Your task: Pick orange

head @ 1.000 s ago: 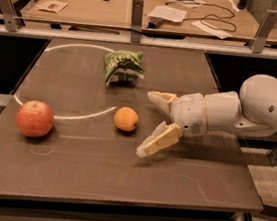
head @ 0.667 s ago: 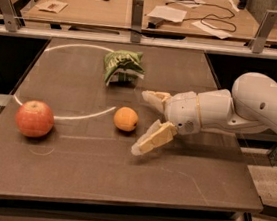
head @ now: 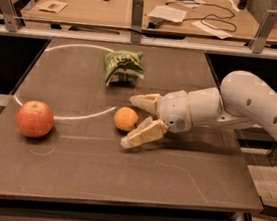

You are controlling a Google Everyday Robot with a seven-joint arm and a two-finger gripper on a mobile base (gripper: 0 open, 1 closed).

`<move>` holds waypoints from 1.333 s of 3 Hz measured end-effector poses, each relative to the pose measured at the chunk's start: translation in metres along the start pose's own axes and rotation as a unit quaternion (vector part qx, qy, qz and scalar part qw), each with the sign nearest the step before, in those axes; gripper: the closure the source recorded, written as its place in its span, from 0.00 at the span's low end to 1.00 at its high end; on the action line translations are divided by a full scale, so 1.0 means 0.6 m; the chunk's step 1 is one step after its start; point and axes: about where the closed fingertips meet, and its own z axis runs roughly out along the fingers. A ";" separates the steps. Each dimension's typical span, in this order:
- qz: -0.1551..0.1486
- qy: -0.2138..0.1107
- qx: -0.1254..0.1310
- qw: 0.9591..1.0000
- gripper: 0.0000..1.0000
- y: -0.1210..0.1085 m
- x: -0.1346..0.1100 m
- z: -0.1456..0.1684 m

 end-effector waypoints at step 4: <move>0.021 0.021 -0.028 0.999 1.00 0.014 0.033 -0.015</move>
Offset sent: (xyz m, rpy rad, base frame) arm -0.0115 -0.0261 -0.0244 -0.0566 0.0834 0.0395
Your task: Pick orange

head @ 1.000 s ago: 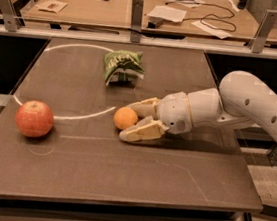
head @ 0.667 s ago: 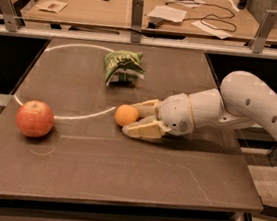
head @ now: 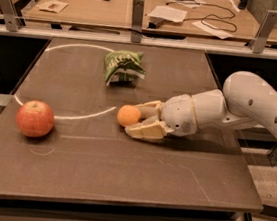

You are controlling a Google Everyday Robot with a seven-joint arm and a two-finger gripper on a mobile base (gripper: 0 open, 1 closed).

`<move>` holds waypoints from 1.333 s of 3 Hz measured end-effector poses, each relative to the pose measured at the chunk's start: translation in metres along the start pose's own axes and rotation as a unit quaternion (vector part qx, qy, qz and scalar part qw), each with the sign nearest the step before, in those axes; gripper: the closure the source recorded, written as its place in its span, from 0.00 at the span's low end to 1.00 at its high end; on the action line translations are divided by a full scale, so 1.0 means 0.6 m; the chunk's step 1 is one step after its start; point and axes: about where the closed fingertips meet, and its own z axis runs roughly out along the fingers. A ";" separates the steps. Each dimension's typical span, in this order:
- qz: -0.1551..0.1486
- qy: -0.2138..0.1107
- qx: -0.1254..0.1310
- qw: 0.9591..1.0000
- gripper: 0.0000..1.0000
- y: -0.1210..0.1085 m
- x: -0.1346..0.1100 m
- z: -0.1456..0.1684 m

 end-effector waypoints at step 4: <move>0.000 0.000 0.000 1.000 1.00 0.000 -0.001 0.000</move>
Offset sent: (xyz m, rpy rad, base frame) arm -0.0020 -0.0492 0.0820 0.3222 -0.1002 -0.0827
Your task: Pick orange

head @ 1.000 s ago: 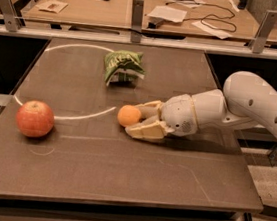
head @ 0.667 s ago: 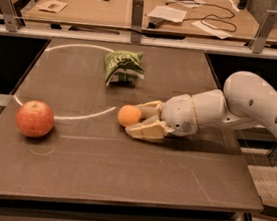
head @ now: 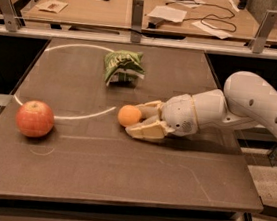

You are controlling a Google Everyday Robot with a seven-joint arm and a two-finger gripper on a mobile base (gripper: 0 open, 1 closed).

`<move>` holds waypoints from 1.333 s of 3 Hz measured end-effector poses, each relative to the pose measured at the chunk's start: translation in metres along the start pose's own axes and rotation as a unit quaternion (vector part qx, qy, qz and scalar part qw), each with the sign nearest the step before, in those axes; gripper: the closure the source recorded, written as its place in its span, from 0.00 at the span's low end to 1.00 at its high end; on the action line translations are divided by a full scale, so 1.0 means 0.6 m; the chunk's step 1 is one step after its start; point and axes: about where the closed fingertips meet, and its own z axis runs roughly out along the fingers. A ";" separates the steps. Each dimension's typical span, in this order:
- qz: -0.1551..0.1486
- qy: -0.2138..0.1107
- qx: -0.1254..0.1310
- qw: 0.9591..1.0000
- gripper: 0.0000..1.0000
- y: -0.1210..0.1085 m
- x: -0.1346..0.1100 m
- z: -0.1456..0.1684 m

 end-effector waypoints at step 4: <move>0.000 0.000 0.000 1.000 1.00 0.000 -0.001 0.000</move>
Offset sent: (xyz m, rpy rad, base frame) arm 0.0007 0.0135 0.1850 0.2792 -0.4414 0.0591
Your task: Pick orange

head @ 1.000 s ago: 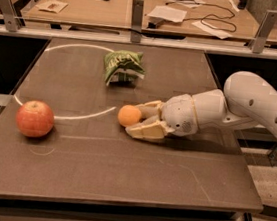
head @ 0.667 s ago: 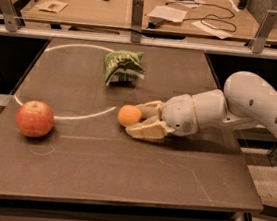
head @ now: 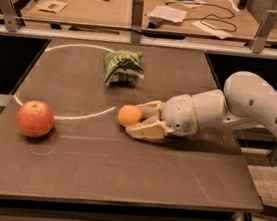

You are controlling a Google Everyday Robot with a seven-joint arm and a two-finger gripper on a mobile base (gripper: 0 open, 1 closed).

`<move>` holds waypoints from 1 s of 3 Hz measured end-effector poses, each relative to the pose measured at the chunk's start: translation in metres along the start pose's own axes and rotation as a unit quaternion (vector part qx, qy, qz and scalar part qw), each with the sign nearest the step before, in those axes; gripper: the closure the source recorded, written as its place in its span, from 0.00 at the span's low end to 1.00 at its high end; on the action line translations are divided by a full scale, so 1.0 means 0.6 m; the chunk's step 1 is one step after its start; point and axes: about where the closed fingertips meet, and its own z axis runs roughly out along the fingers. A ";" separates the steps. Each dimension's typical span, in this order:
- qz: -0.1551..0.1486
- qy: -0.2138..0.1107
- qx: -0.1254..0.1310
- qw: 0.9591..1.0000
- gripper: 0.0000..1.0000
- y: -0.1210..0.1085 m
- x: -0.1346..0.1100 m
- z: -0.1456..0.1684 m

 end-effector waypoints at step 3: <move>0.000 0.000 0.000 1.000 1.00 0.000 0.000 0.000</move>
Offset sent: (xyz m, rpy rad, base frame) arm 0.0068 0.0068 0.0183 0.0640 -0.0456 0.0070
